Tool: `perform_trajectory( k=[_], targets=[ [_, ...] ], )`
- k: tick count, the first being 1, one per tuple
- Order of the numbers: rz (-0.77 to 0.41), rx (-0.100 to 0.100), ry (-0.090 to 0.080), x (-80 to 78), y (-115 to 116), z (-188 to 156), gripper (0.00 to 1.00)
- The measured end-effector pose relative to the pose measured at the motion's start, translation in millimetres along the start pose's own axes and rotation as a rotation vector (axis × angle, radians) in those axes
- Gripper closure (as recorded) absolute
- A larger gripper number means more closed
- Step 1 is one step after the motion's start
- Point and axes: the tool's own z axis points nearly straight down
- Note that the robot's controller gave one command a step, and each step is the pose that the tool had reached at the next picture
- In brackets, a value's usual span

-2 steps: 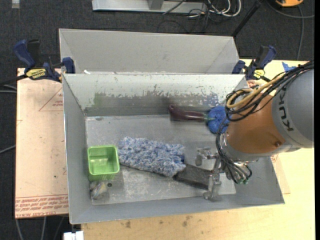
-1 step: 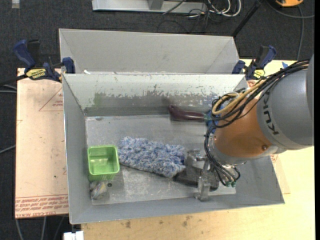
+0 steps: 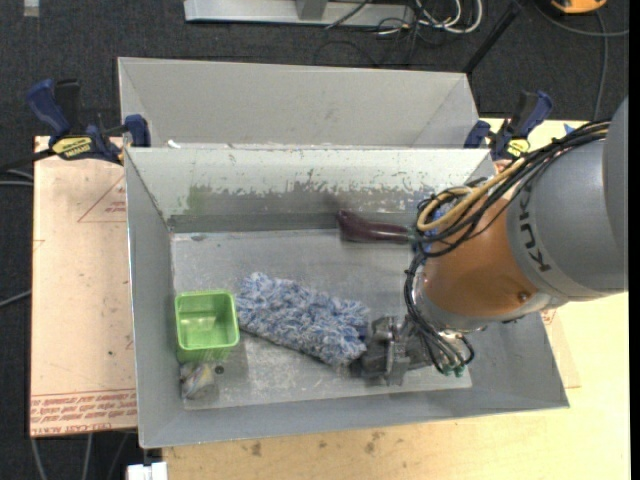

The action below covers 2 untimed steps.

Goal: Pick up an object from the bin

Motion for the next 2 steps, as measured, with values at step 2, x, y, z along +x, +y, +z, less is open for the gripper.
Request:
perform_trajectory(
  k=[2],
  targets=[
    [0.010, 0.000, 0.003, -10.0, 9, -144, 1.00]
  ],
)
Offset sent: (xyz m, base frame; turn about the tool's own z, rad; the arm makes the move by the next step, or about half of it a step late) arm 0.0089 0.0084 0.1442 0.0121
